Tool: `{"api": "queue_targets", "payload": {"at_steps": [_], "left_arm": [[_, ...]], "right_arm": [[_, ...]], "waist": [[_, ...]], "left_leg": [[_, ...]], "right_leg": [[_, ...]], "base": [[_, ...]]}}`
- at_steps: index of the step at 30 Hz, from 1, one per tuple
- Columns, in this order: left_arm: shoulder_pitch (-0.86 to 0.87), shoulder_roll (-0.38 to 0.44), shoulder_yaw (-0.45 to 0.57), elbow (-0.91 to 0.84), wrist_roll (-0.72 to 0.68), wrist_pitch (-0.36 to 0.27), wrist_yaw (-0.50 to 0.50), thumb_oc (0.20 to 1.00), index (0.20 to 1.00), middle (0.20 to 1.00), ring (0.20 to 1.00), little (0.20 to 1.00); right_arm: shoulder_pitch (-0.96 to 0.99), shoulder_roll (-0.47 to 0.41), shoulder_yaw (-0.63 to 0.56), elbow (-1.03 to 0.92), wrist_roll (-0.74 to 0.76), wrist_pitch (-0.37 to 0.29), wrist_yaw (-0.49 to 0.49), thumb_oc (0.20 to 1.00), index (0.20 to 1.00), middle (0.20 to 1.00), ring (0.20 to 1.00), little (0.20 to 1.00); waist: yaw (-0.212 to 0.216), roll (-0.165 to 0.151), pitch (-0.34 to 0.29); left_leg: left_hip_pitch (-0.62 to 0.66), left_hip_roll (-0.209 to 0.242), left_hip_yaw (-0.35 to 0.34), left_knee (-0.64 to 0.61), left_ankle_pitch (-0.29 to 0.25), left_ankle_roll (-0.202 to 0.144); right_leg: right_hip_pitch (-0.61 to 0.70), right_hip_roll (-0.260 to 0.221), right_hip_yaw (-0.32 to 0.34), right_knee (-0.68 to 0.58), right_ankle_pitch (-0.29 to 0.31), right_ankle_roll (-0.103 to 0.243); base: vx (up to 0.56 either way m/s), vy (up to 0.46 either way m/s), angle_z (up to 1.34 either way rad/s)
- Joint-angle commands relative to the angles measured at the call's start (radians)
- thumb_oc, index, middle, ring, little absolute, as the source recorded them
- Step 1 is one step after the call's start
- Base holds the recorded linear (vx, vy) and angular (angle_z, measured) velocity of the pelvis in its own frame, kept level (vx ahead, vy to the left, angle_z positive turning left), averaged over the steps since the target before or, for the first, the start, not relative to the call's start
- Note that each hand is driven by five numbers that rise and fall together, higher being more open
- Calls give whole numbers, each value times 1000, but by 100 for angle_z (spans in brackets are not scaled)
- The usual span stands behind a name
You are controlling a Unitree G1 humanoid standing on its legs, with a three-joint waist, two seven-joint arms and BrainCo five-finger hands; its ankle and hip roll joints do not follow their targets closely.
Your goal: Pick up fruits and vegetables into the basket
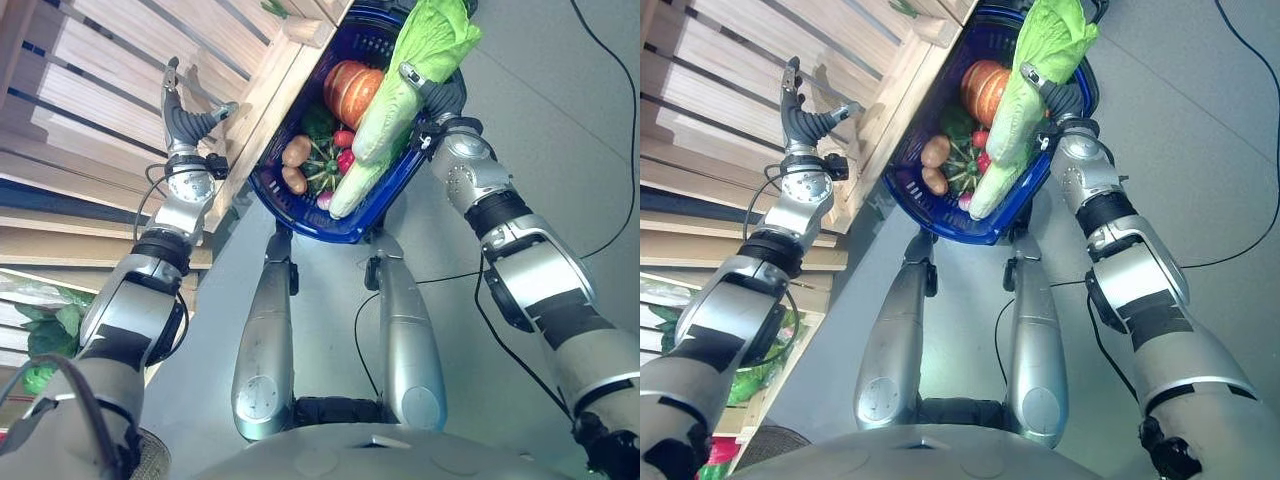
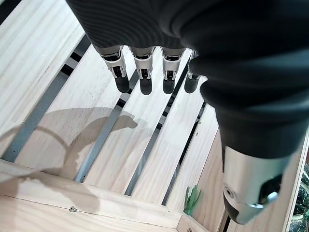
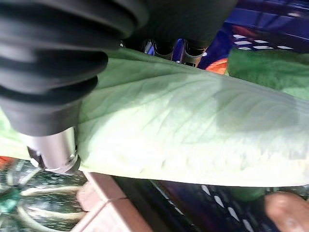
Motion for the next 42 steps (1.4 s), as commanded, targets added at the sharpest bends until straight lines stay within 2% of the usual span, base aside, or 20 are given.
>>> {"api": "queue_targets", "payload": {"at_steps": [1, 3, 12, 21, 22, 23, 24, 35, 42], "left_arm": [[-23, -34, 9, 36, -25, -64, 15, 1000, 1000, 1000, 1000, 1000], [-24, -44, 1, 33, -22, -68, 24, 1000, 1000, 1000, 1000, 1000], [-26, -62, -8, 25, -24, -74, 31, 1000, 1000, 1000, 1000, 1000], [-30, -77, -17, 10, -22, -65, 49, 1000, 1000, 1000, 1000, 1000], [-29, -79, -17, 6, -21, -62, 51, 1000, 1000, 1000, 1000, 1000], [-29, -80, -17, 4, -19, -60, 52, 1000, 1000, 1000, 1000, 1000], [-28, -82, -17, 3, -17, -60, 55, 1000, 1000, 1000, 1000, 1000], [-22, -92, -23, -5, -15, -52, 67, 1000, 1000, 1000, 1000, 1000], [-16, -90, -23, -10, -16, -50, 68, 1000, 1000, 1000, 1000, 1000]], "right_arm": [[-25, -10, 4, 68, -30, 7, 37, 200, 200, 200, 200, 200], [-36, -1, 3, 106, -42, 10, 44, 200, 200, 200, 200, 200], [-39, 5, 8, 173, -68, 108, 79, 200, 200, 200, 200, 200], [-53, 8, 17, 212, -119, 230, 57, 200, 200, 200, 200, 200], [-55, 6, 17, 217, -122, 240, 54, 432, 432, 432, 432, 432], [-56, 4, 18, 221, -122, 248, 56, 821, 821, 821, 821, 821], [-59, 4, 19, 226, -123, 257, 56, 1000, 1000, 1000, 1000, 1000], [-74, -2, 8, 259, -136, 309, 40, 1000, 1000, 1000, 1000, 1000], [-70, -5, 4, 261, -141, 311, 35, 1000, 1000, 1000, 1000, 1000]], "waist": [[6, 88, -36], [12, 94, -36], [20, 106, -36], [24, 112, -36], [24, 113, -36], [24, 113, -36], [25, 113, -36], [27, 111, -36], [26, 110, -36]], "left_leg": [[-70, -73, 31, 80, -62, 36], [-78, -75, 28, 83, -62, 37], [-96, -80, 25, 92, -56, 38], [-107, -82, 22, 96, -51, 40], [-107, -82, 21, 96, -52, 40], [-107, -82, 21, 96, -51, 40], [-107, -83, 21, 96, -51, 40], [-105, -84, 16, 100, -52, 42], [-95, -87, 13, 99, -55, 45]], "right_leg": [[5, 35, -60, 57, -91, 37], [-3, 36, -61, 62, -93, 36], [-23, 35, -65, 80, -96, 34], [-35, 35, -63, 83, -91, 33], [-36, 35, -63, 84, -91, 33], [-37, 36, -63, 85, -91, 34], [-36, 36, -64, 84, -90, 33], [-33, 38, -64, 85, -87, 33], [-23, 38, -63, 81, -87, 32]], "base": [[6, -7, 4], [3, -5, 4], [6, 4, 3], [1, 0, 0], [0, 0, 0], [0, 0, 0], [0, 0, 0], [0, 0, 0], [0, 0, 0]]}}
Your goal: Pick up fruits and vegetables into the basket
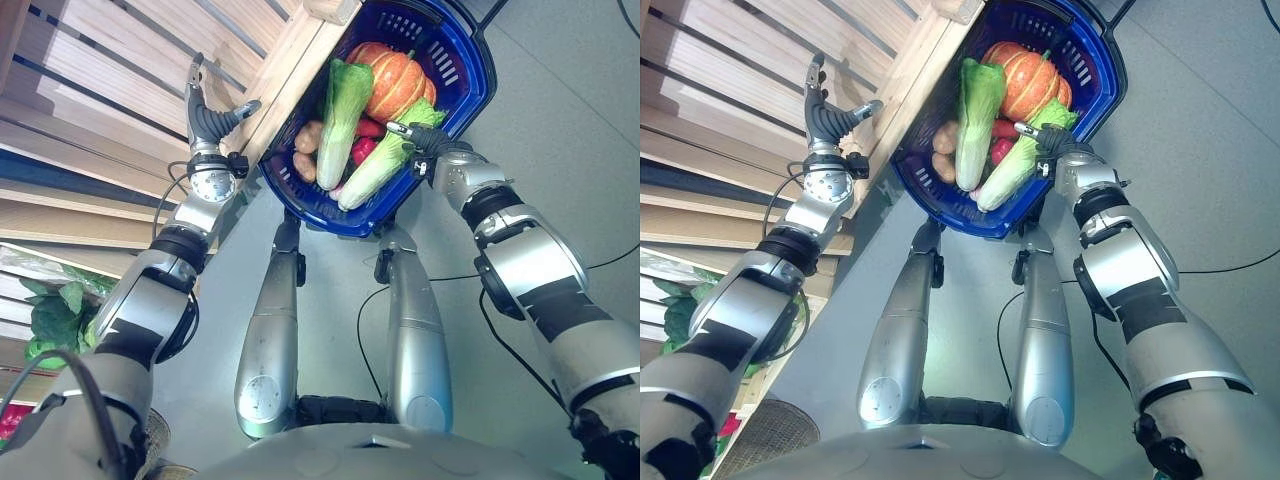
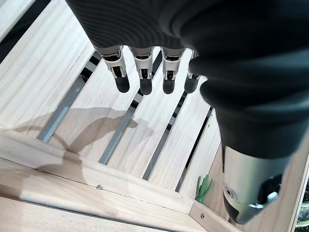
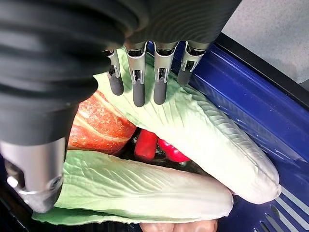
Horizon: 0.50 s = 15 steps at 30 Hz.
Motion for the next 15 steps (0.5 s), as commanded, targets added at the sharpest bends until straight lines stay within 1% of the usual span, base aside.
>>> {"api": "queue_targets", "payload": {"at_steps": [1, 5, 6, 10, 12, 13, 14, 15], "left_arm": [[0, -38, 38, -10, 3, -40, 24, 1000, 1000, 1000, 1000, 1000], [9, -34, 39, -15, 18, -32, 15, 1000, 1000, 1000, 1000, 1000], [24, -27, 39, -16, 28, -23, 4, 1000, 1000, 1000, 1000, 1000], [62, -9, 42, -16, 47, -1, -15, 1000, 1000, 1000, 1000, 1000], [101, 8, 45, -8, 55, 6, -37, 1000, 1000, 1000, 1000, 1000], [122, 21, 48, -7, 60, 8, -54, 1000, 1000, 1000, 1000, 1000], [122, 23, 49, -7, 59, 7, -56, 1000, 1000, 1000, 1000, 1000], [154, 36, 51, -3, 56, 7, -81, 1000, 1000, 1000, 1000, 1000]], "right_arm": [[-12, -44, 8, 39, -23, -3, -10, 1000, 1000, 1000, 1000, 1000], [-5, -47, 6, 36, -40, -29, -21, 1000, 1000, 1000, 1000, 1000], [8, -44, 4, 30, -62, -67, -34, 1000, 1000, 1000, 1000, 1000], [36, -52, 0, 6, -70, -127, -41, 1000, 1000, 1000, 1000, 1000], [71, -58, -7, -17, -65, -203, -28, 1000, 1000, 1000, 1000, 1000], [90, -62, -12, -34, -71, -226, -22, 1000, 1000, 1000, 1000, 1000], [91, -63, -12, -36, -72, -228, -22, 1000, 1000, 1000, 1000, 1000], [121, -70, -15, -56, -80, -276, -26, 1000, 1000, 1000, 1000, 1000]], "waist": [[-9, 91, -37], [-10, 89, -37], [-12, 86, -37], [-15, 80, -37], [-17, 74, -37], [-18, 70, -37], [-18, 70, -37], [-21, 66, -37]], "left_leg": [[-29, -80, 29, 59, -58, 52], [-8, -83, 27, 50, -58, 53], [26, -84, 26, 33, -60, 53], [103, -81, 30, -12, -54, 52], [167, -75, 35, -45, -51, 49], [203, -73, 36, -62, -50, 47], [203, -73, 36, -66, -45, 47], [250, -70, 40, -86, -48, 45]], "right_leg": [[48, 47, -56, 18, -70, 37], [69, 47, -55, 4, -65, 38], [103, 46, -54, -19, -60, 41], [175, 40, -53, -69, -47, 49], [237, 31, -58, -103, -39, 55], [272, 27, -59, -122, -36, 59], [274, 27, -59, -128, -30, 59], [319, 21, -58, -146, -32, 63]], "base": [[0, 0, 0], [-7, 9, 0], [-28, 38, 1], [-25, 44, -2], [-30, 49, -4], [-25, 33, -3], [-10, 39, -3], [-11, 44, -3]]}}
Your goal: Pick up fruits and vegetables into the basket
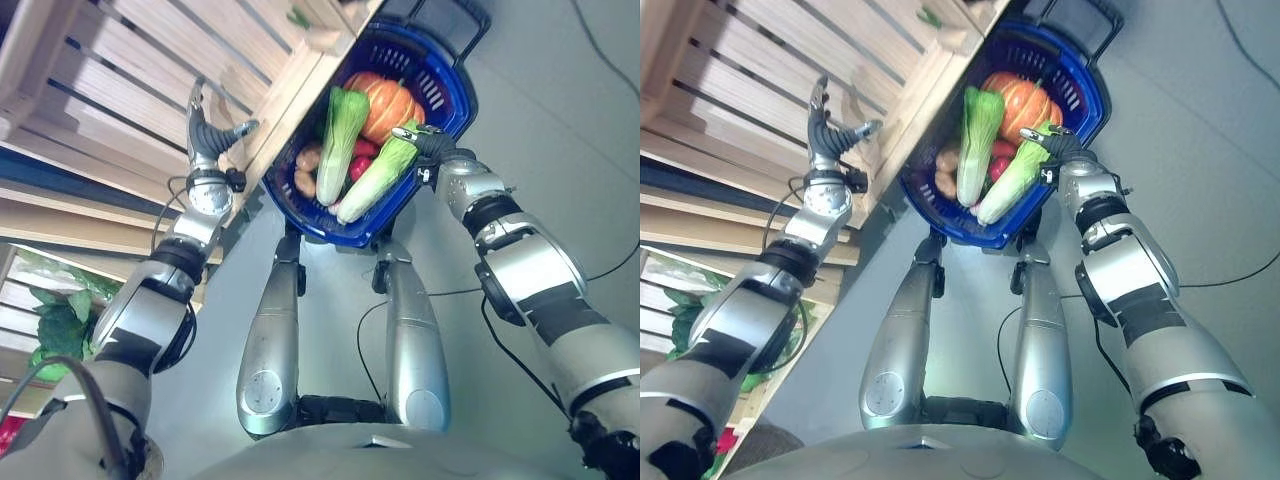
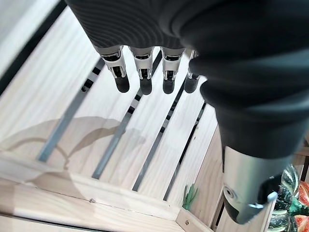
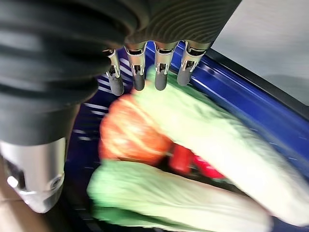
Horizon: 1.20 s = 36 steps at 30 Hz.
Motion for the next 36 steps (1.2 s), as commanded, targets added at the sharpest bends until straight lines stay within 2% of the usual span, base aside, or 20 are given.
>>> {"api": "queue_targets", "payload": {"at_steps": [1, 3, 11, 15, 20, 24, 27, 32, 36], "left_arm": [[52, 28, 47, 3, 35, -15, -55, 1000, 1000, 1000, 1000, 1000], [123, 34, 37, 14, 50, -16, -108, 1000, 1000, 1000, 1000, 1000], [383, -1, -8, 34, 140, -22, -209, 1000, 1000, 1000, 1000, 1000], [502, -14, -6, 101, 184, -14, -289, 1000, 1000, 1000, 1000, 1000], [641, -53, 39, 194, 221, -28, -394, 1000, 1000, 1000, 1000, 1000], [689, -77, 58, 262, 240, -31, -446, 1000, 1000, 1000, 1000, 1000], [708, -86, 81, 307, 259, -20, -481, 1000, 1000, 1000, 1000, 1000], [724, -95, 116, 348, 238, 5, -530, 1000, 1000, 1000, 1000, 1000], [731, -109, 134, 368, 234, 17, -553, 1000, 1000, 1000, 1000, 1000]], "right_arm": [[61, -58, -15, -58, -43, -147, -7, 1000, 1000, 1000, 1000, 1000], [145, -67, -22, -118, -74, -210, -25, 1000, 1000, 1000, 1000, 1000], [457, -87, -55, -271, -135, -300, -65, 1000, 1000, 1000, 1000, 1000], [626, -64, -101, -270, -159, -312, -60, 1000, 1000, 1000, 1000, 1000], [824, -34, -172, -175, -218, -299, -10, 1000, 1000, 1000, 1000, 1000], [895, 4, -198, -105, -289, -268, -16, 1000, 1000, 1000, 1000, 1000], [930, 12, -220, -45, -332, -218, -8, 1000, 1000, 1000, 1000, 1000], [961, 24, -260, 19, -321, -149, 39, 1000, 1000, 1000, 1000, 1000], [986, 39, -265, 57, -369, -120, 66, 1000, 1000, 1000, 1000, 1000]], "waist": [[-18, 57, -38], [-24, 46, -44], [-44, 21, -179], [-59, 8, -257], [-65, 1, -370], [-70, -4, -422], [-74, -11, -448], [-80, -17, -463], [-82, -20, -475]], "left_leg": [[70, -71, 35, -31, -48, 35], [150, -66, 42, -73, -47, 35], [305, -44, 63, -191, -56, 36], [383, -35, 76, -221, -69, 39], [480, -23, 92, -243, -90, 44], [530, -17, 102, -249, -107, 46], [567, -12, 108, -250, -124, 49], [605, -5, 117, -251, -143, 50], [623, -1, 117, -257, -151, 50]], "right_leg": [[134, 15, -58, -65, -42, 59], [220, 4, -60, -110, -32, 69], [398, -15, -67, -261, -1, 87], [485, -16, -63, -309, 2, 97], [576, -18, -54, -353, 8, 108], [622, -18, -50, -368, 6, 113], [657, -20, -48, -369, -5, 116], [691, -21, -48, -374, -15, 117], [708, -23, -50, -380, -18, 120]], "base": [[-5, 55, -6], [5, 43, -8], [68, 28, -1], [127, 9, -3], [186, 36, -2], [169, 19, -15], [118, 8, -13], [77, 3, -6], [55, 0, -1]]}}
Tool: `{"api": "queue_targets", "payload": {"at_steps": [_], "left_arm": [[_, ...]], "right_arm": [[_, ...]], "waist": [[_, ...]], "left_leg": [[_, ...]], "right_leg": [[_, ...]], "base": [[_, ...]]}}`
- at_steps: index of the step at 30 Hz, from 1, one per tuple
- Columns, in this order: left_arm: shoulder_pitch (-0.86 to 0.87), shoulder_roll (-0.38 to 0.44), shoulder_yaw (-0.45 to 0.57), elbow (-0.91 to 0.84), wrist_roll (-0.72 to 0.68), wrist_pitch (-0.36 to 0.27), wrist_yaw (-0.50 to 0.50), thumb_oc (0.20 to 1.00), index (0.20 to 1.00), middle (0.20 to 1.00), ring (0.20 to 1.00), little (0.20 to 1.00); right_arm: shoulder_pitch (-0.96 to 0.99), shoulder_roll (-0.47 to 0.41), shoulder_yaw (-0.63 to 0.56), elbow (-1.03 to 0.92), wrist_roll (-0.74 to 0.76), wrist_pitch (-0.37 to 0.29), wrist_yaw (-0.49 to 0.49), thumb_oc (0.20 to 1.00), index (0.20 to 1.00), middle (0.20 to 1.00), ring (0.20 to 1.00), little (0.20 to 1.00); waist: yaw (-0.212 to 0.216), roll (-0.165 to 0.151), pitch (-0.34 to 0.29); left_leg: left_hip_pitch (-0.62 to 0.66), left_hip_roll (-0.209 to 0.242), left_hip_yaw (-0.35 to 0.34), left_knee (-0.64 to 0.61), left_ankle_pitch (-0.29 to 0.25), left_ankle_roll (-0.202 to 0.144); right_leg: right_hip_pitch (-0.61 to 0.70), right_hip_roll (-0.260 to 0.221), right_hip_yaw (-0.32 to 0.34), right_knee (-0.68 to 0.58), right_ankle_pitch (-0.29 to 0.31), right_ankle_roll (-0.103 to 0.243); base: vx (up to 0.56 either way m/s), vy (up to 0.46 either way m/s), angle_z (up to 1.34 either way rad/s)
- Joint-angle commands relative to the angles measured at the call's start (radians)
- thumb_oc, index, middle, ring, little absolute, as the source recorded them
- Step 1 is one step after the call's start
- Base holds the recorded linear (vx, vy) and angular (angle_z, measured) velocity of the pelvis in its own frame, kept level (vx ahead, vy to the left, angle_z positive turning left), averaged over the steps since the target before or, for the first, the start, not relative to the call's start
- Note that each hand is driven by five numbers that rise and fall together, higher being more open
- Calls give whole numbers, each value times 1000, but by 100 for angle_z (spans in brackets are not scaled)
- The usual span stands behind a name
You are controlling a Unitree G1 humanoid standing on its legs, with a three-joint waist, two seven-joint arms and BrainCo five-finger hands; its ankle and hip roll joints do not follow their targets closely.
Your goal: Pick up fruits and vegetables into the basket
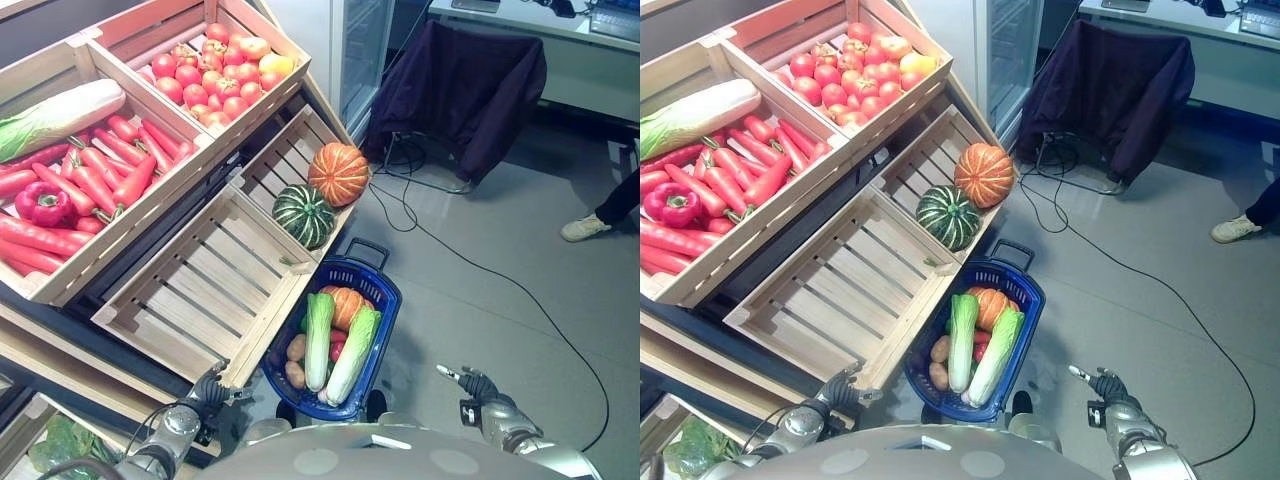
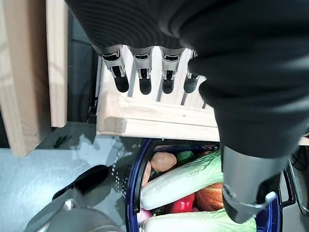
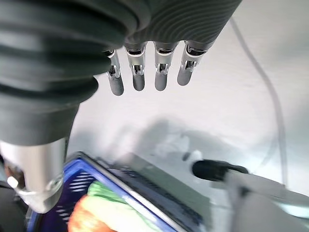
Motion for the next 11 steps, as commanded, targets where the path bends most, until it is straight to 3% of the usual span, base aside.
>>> {"api": "queue_targets", "payload": {"at_steps": [1, 11], "left_arm": [[-60, -15, 51, 61, 9, 6, -27, 1000, 1000, 1000, 1000, 1000], [-66, -29, 54, 78, -6, 24, -43, 1000, 1000, 1000, 1000, 1000]], "right_arm": [[-61, 10, 2, 47, -41, 14, 24, 1000, 1000, 1000, 1000, 1000], [-50, 26, 17, 68, -66, 52, 72, 1000, 1000, 1000, 1000, 1000]], "waist": [[1, -1, 24], [-5, -5, 11]], "left_leg": [[8, -21, 16, 12, -88, 8], [27, -9, 14, 8, -99, 5]], "right_leg": [[53, -23, -22, 37, -67, 75], [70, -23, -18, 33, -77, 74]], "base": [[40, -2, -2], [20, -4, -2]]}}
